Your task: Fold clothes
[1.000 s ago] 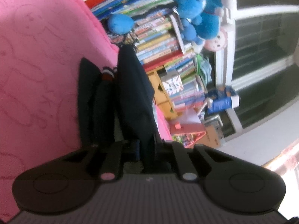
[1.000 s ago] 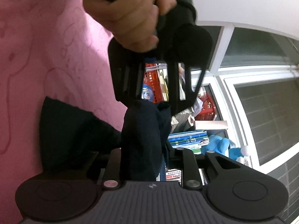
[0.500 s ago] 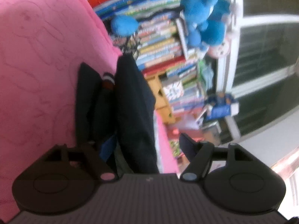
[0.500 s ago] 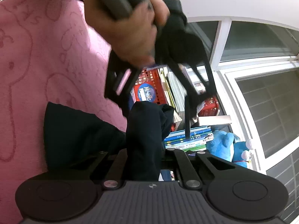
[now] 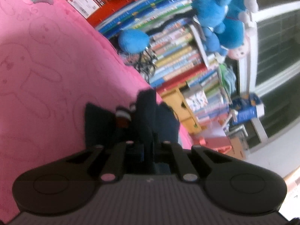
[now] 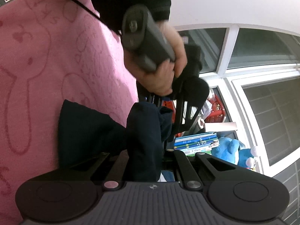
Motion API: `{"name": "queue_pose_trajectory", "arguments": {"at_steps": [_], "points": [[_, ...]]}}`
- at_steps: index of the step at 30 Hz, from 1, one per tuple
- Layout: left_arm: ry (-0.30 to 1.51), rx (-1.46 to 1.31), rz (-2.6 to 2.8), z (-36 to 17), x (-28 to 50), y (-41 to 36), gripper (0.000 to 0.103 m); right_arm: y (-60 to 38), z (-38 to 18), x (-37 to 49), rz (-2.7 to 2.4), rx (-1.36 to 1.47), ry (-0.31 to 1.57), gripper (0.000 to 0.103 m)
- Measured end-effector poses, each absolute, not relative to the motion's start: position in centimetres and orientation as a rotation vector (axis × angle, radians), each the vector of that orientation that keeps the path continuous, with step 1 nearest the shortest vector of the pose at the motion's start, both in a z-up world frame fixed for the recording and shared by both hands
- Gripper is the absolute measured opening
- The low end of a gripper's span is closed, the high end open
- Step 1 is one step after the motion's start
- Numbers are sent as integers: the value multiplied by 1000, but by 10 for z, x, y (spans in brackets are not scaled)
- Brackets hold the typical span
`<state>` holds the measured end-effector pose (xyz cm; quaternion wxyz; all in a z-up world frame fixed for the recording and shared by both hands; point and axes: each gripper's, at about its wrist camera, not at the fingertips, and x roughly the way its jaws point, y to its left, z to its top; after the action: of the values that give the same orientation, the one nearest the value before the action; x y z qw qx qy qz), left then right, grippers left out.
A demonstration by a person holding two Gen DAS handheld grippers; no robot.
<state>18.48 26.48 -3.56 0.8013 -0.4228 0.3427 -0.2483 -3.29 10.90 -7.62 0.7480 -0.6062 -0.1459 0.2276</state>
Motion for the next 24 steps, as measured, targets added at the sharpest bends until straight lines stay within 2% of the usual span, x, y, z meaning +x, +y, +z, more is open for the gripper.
{"name": "queue_pose_trajectory", "arguments": {"at_steps": [7,16,17,19,20,21,24], "points": [[725,-932,-481,-34,209,266,4,108,-76,-33,488,-1321,-326,8],[645,-1043,-412,-20,204,292,10,106,-77,-34,481,-1321,-336,7],[645,-1045,-413,-19,201,295,13,105,-78,-34,479,-1323,-338,7],[657,-1021,-439,-18,188,298,34,104,-78,-35,474,-1322,-341,8],[662,-1010,-461,-19,181,297,56,104,-77,-34,471,-1321,-344,8],[662,-1003,-487,-20,173,297,69,103,-77,-34,467,-1319,-348,8],[669,-1014,-561,-26,154,293,77,103,-77,-34,464,-1318,-354,8]]}}
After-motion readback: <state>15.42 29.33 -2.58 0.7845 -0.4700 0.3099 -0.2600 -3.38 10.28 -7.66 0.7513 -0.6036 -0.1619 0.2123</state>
